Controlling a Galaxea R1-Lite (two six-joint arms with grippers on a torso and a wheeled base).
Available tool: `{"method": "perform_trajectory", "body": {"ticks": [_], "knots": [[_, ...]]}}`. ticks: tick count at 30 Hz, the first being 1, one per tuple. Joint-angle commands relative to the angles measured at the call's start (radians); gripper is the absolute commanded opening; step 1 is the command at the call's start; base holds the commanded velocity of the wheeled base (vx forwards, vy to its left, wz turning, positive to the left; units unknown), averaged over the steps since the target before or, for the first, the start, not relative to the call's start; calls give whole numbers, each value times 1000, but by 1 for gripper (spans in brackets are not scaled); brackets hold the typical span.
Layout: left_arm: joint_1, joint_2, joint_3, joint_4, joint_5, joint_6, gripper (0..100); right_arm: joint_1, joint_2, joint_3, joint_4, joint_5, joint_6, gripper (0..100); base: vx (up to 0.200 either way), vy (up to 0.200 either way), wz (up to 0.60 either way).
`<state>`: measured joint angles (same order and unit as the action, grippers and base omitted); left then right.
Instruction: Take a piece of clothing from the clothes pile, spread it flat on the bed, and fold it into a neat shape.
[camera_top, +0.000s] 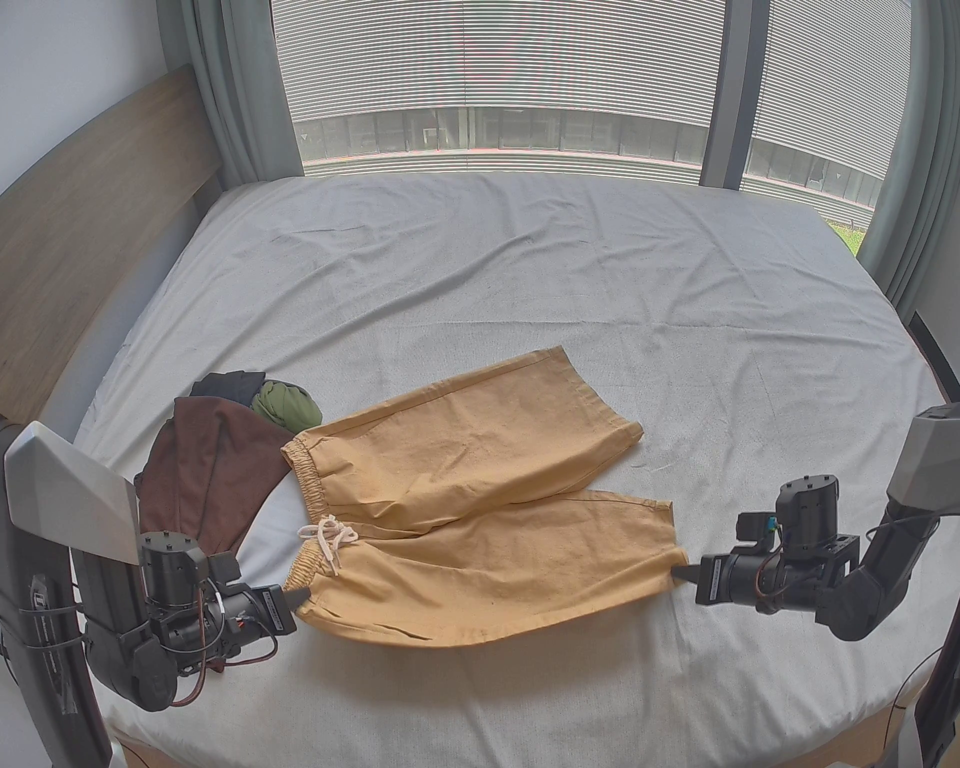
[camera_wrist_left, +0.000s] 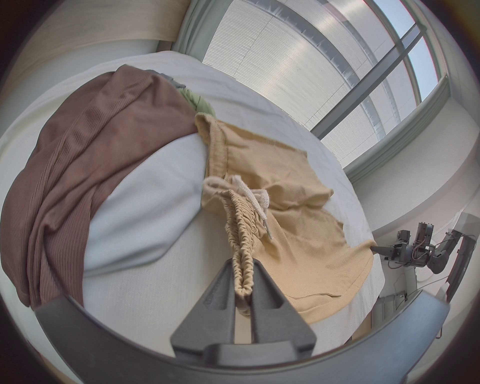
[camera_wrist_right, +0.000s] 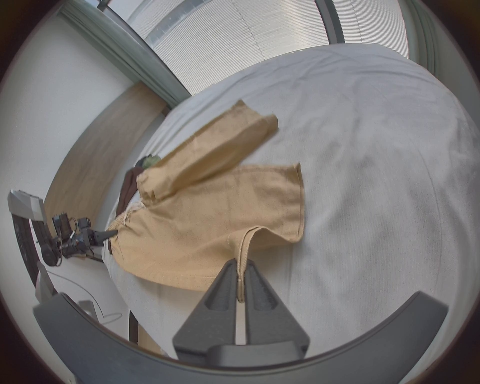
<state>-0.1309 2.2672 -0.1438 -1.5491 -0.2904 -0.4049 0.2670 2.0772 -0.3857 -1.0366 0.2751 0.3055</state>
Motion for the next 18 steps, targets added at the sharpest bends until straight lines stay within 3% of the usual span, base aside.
{"method": "perform_trajectory", "body": {"ticks": [1,11,18], "knots": [[-3,-69,-53,-2,1,-37,0,-3,-60,-84,9,-2,30,0,0,0,0],[-7,-98,-137,0,5,-143,0,-25,-75,-323,155,-4,46,0,0,0,0],[-21,-94,-184,1,62,-195,0,-32,-71,-433,217,-4,46,0,0,0,0]]}}
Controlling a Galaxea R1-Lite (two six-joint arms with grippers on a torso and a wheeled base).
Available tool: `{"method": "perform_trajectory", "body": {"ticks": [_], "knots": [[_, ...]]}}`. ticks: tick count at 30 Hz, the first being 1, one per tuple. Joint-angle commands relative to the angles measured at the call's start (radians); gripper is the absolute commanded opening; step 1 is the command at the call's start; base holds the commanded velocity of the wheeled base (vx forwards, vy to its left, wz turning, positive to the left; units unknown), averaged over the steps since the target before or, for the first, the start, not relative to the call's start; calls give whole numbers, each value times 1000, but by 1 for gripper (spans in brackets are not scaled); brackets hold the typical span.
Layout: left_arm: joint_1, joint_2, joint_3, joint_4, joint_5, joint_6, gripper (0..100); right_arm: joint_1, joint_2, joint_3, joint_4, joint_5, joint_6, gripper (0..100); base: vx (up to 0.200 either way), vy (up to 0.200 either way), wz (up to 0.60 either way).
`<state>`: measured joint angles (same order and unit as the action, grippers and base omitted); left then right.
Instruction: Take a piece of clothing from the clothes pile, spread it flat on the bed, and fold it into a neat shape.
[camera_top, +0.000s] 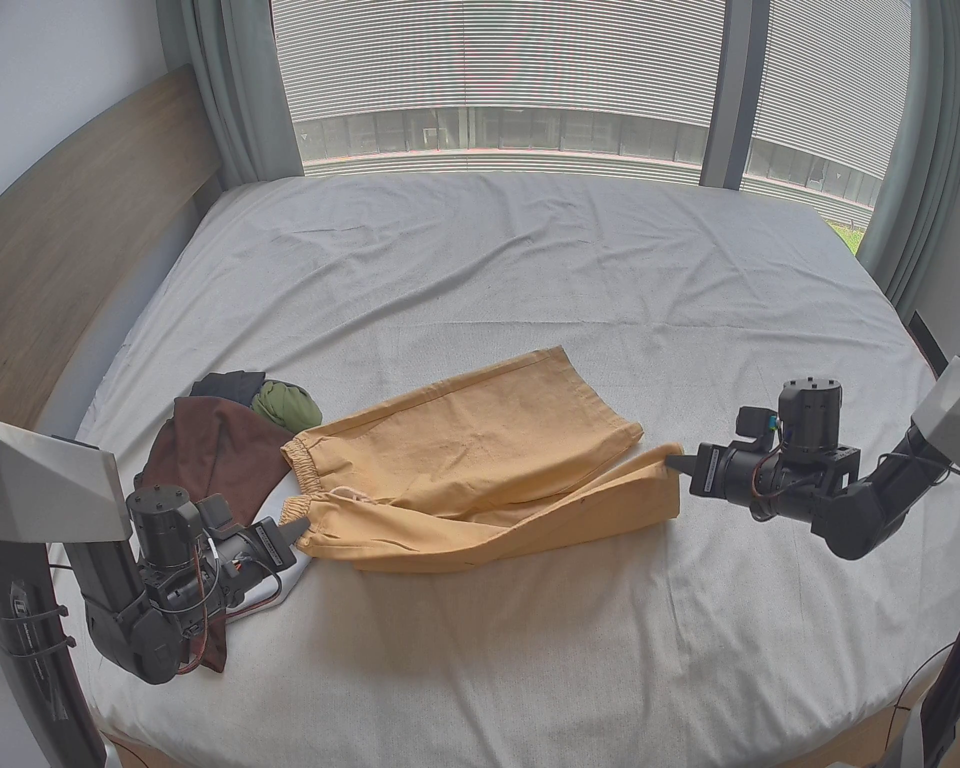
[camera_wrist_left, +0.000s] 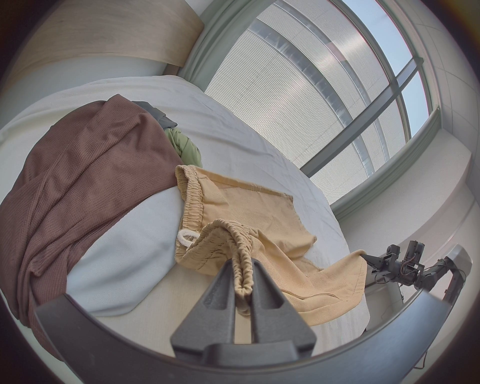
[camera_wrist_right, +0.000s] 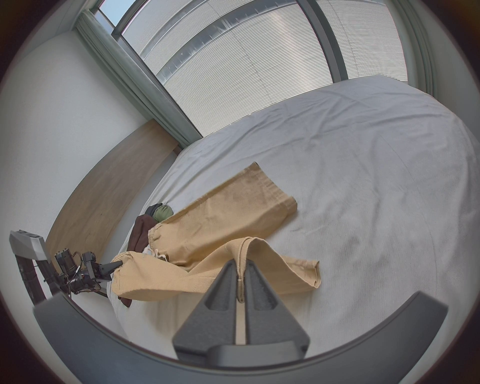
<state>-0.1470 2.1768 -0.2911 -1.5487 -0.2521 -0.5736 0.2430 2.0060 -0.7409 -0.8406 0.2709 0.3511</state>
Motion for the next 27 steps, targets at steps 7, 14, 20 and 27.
{"method": "perform_trajectory", "body": {"ticks": [7,14,20,27], "knots": [[-8,3,-65,2,27,-63,0,-21,14,-216,117,1,0,0,0,0,0],[-6,20,-89,2,62,-80,0,-22,60,-379,199,-1,0,0,0,0,0],[-6,21,-114,4,82,-97,0,-25,137,-548,268,-2,0,0,0,0,0],[-2,41,-160,6,114,-127,0,-34,237,-726,305,-2,0,0,0,0,0]]}}
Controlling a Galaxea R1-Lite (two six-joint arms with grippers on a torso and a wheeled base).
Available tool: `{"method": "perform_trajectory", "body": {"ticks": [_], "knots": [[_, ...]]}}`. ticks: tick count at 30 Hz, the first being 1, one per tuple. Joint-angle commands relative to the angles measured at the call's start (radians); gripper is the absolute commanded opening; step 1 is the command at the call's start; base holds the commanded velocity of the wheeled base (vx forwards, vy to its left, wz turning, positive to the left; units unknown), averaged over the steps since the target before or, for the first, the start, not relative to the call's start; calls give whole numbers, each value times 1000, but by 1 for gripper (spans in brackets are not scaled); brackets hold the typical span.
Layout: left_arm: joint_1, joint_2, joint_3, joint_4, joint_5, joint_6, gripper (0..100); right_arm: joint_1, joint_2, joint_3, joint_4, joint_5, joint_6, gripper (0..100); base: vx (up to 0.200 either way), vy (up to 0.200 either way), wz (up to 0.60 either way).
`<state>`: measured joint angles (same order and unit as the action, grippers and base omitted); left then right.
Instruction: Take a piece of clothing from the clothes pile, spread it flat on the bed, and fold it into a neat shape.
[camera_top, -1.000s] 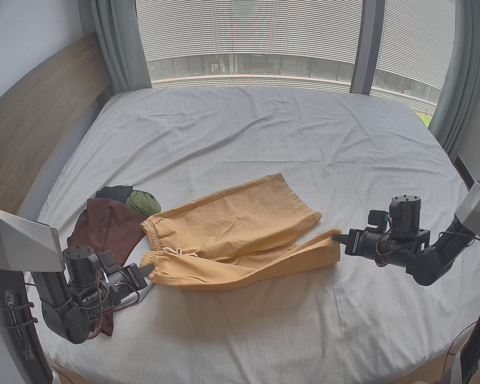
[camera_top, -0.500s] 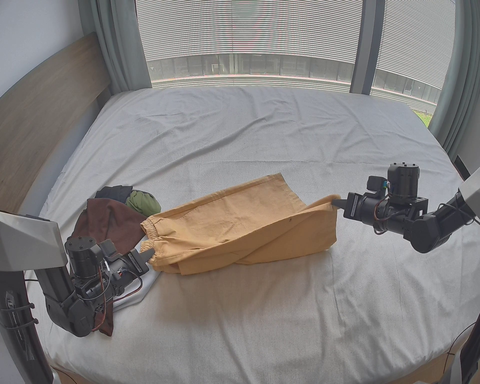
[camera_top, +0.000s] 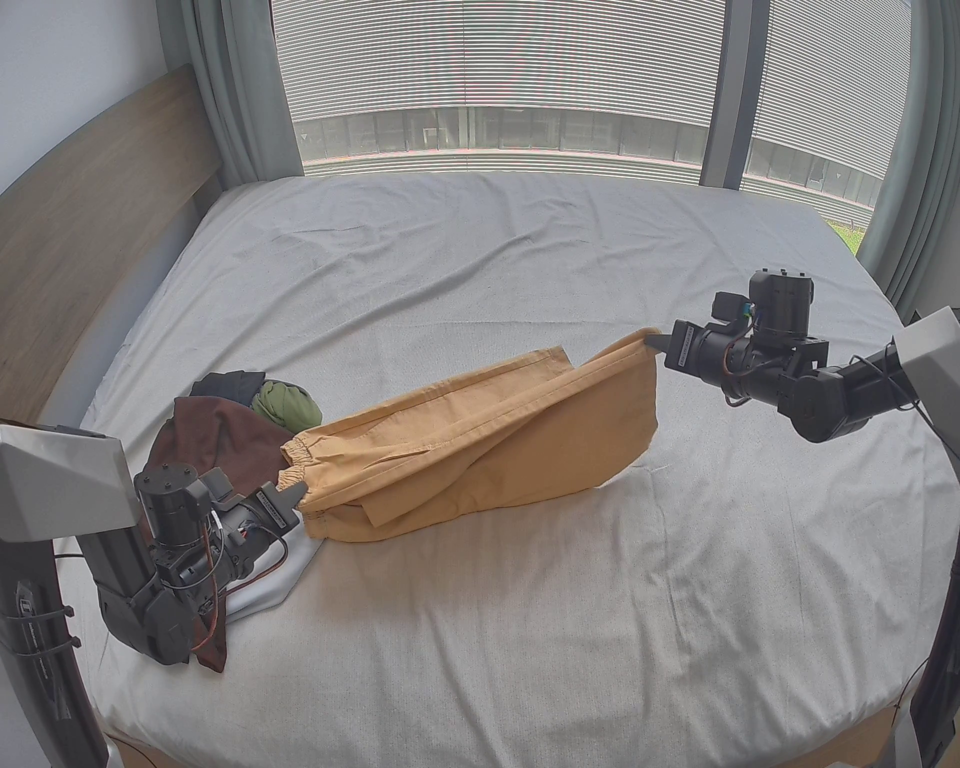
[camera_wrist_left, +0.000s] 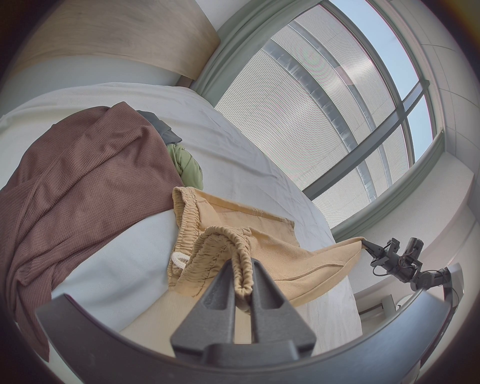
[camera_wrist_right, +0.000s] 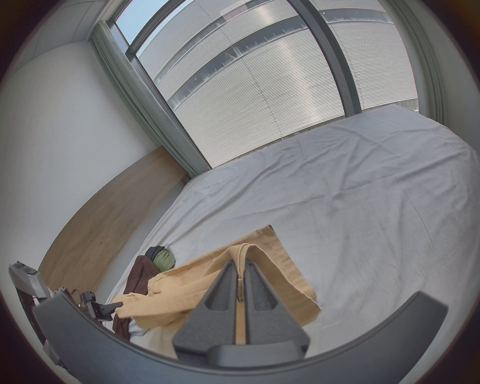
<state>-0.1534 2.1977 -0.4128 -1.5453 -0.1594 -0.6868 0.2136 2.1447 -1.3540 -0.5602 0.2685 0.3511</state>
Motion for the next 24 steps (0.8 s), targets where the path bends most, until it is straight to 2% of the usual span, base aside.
{"method": "perform_trajectory", "body": {"ticks": [1,12,15,24], "knots": [[5,22,-41,2,24,-14,0,-5,104,-125,33,0,-1,0,0,0,0],[9,76,-84,1,50,-26,0,6,207,-300,77,1,0,0,0,0,0],[12,83,-109,2,83,-46,0,6,264,-361,75,3,0,0,0,0,0],[23,94,-141,13,89,-48,0,9,339,-464,72,8,2,0,0,0,0]]}}
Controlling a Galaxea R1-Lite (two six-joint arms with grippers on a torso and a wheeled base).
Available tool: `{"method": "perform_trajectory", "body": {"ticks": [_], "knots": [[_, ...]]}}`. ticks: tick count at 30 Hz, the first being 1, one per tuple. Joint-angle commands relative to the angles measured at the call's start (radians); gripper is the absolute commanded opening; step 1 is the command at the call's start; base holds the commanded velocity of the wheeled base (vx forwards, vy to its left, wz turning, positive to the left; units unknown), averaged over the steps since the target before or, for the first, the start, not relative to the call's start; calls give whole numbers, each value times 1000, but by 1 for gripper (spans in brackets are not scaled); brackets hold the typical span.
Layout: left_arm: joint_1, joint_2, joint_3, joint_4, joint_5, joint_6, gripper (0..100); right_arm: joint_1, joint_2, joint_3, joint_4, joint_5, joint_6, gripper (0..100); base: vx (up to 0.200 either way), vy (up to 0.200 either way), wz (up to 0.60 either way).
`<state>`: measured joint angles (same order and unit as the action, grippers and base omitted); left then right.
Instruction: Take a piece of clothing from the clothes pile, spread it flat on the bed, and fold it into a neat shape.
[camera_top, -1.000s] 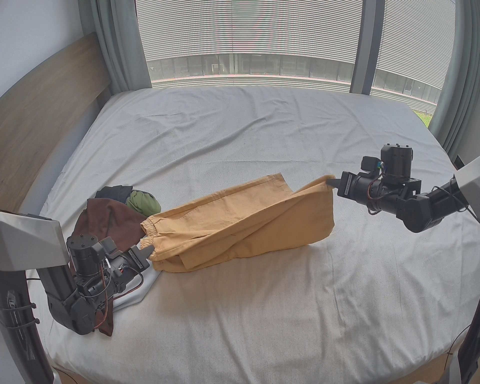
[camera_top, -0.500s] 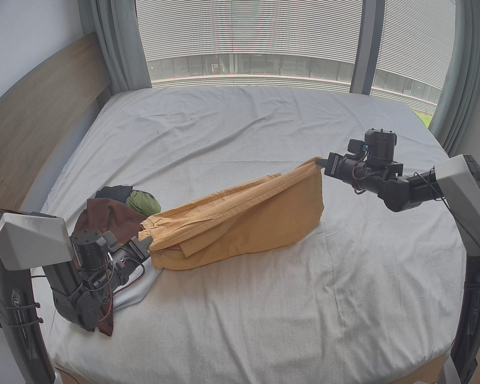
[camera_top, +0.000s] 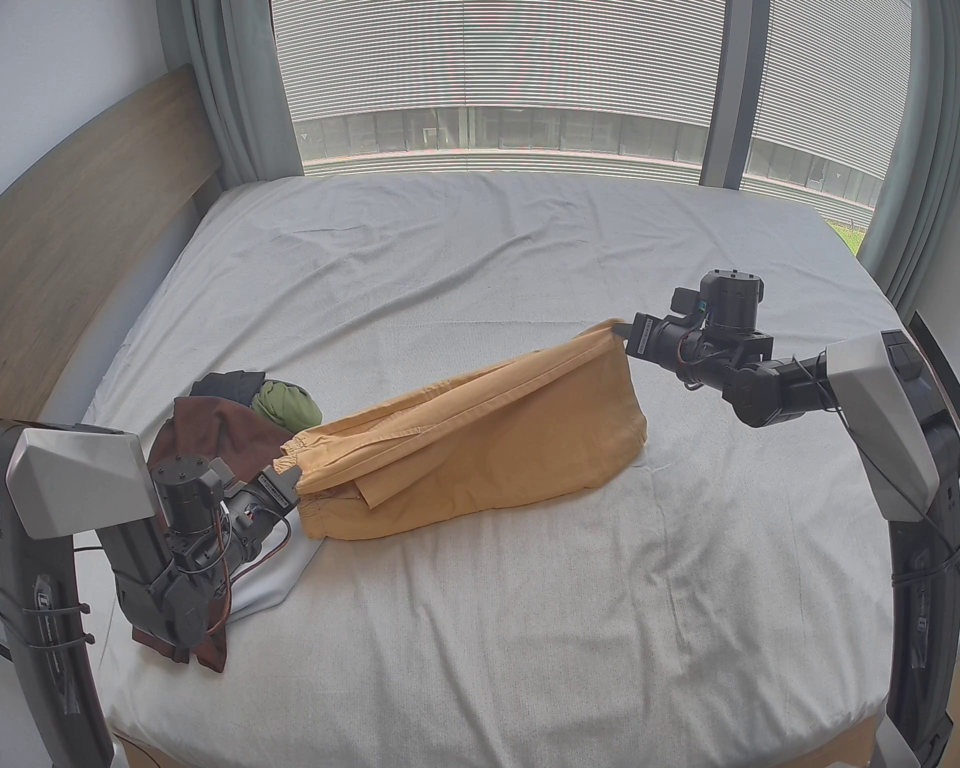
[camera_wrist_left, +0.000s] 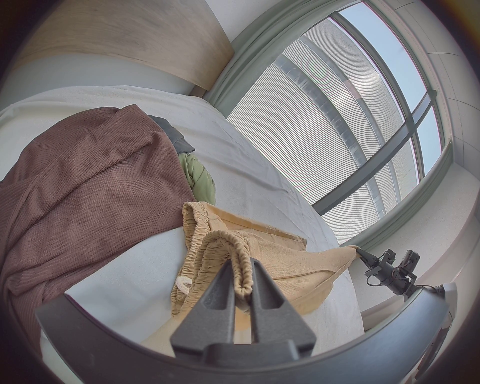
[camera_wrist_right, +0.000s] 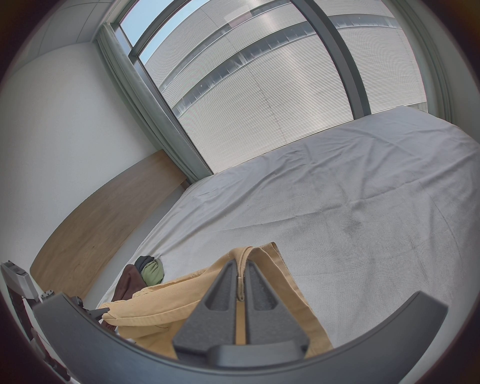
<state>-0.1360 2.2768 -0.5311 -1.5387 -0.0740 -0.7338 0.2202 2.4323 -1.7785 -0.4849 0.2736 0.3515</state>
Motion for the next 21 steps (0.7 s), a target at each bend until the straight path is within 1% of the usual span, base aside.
{"method": "perform_trajectory", "body": {"ticks": [1,3,8,20,21], "knots": [[10,16,-32,11,11,-1,0,2,62,-52,-4,2,1,0,0,0,0],[13,18,-49,19,25,-1,0,4,82,-82,-8,2,11,0,0,0,0],[19,18,-78,22,26,-2,0,10,113,-137,-9,2,50,0,0,0,0],[19,63,-119,20,26,-9,0,14,165,-203,-21,2,52,0,0,0,0],[19,66,-121,20,26,-9,100,14,168,-206,-29,4,53,0,0,0,0]]}}
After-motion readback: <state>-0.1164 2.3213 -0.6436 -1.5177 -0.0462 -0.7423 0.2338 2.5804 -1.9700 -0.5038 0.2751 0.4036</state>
